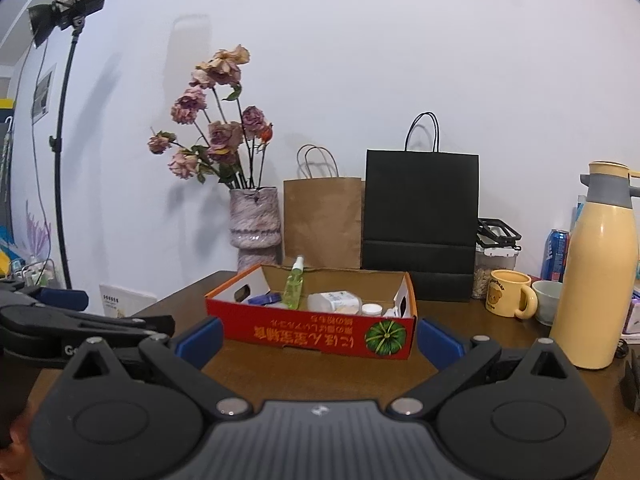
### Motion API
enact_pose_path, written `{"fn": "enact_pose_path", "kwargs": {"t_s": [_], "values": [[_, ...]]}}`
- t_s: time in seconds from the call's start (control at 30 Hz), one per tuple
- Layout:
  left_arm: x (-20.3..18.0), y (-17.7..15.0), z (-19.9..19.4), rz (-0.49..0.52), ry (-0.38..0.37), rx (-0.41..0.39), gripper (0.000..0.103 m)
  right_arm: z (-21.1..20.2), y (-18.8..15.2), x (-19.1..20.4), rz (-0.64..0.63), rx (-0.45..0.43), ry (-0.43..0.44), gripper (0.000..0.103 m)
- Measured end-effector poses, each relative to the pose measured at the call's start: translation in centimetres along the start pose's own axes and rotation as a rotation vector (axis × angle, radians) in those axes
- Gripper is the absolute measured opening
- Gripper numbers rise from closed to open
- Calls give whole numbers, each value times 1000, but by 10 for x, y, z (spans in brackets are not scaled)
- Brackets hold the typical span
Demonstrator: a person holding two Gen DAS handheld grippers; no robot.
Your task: Organize rigid objects
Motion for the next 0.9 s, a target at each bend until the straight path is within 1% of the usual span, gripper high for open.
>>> {"fn": "enact_pose_path", "kwargs": {"t_s": [0.2,0.43,0.9], "values": [[4,-18,-16,3,-13,36,103,-22,-14,8,-4,24,9,103],[7,-36,-21,-13,-9,82,103,-34,-27,12,-13,53,14,103],[9,-39,-22,-15,2,84,103,-34,-32,12,-2,61,24,103]]}}
Point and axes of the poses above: each gripper's, at about its wrist camera, not at the fingertips, and z roughly the way its jaws point, x to its left, y to its top, the point moved 1 cm from there along z, roughly the way its jaws point, and after that the axes turned 11 degrees about -z, right-handed, at the moved point
